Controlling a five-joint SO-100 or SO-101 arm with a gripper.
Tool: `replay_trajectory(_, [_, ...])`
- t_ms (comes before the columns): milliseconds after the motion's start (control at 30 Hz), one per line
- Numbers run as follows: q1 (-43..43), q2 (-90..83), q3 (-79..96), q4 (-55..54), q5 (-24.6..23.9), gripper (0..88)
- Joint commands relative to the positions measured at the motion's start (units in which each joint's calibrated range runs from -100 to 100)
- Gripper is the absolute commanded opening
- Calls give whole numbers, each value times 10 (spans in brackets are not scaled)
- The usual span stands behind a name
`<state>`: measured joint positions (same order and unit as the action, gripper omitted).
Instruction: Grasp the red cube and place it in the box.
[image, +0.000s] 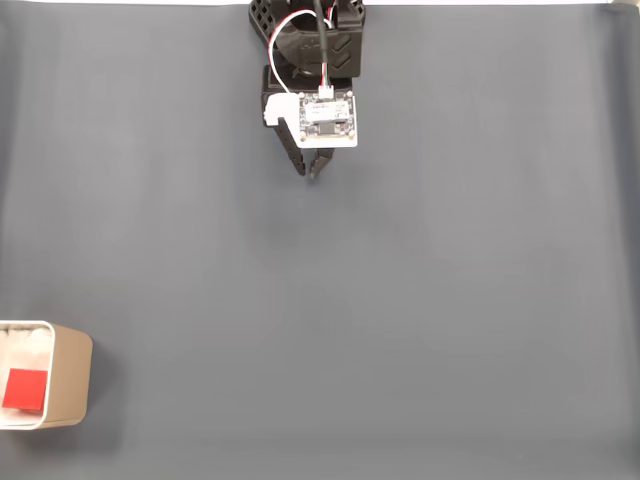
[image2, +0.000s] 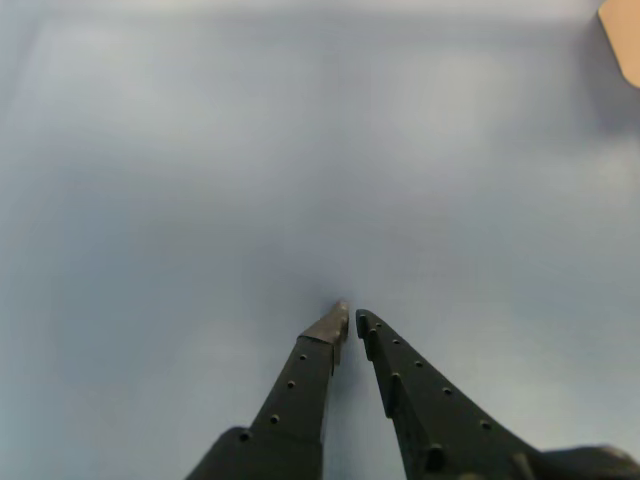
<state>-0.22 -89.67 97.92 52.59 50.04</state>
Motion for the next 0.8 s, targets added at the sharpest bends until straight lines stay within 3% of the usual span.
replay_trajectory(0, [3, -43, 17, 27, 4, 0])
replay_trajectory(333, [3, -102, 19, 166, -3, 0])
replay_trajectory(767, [2, -102, 19, 233, -7, 0])
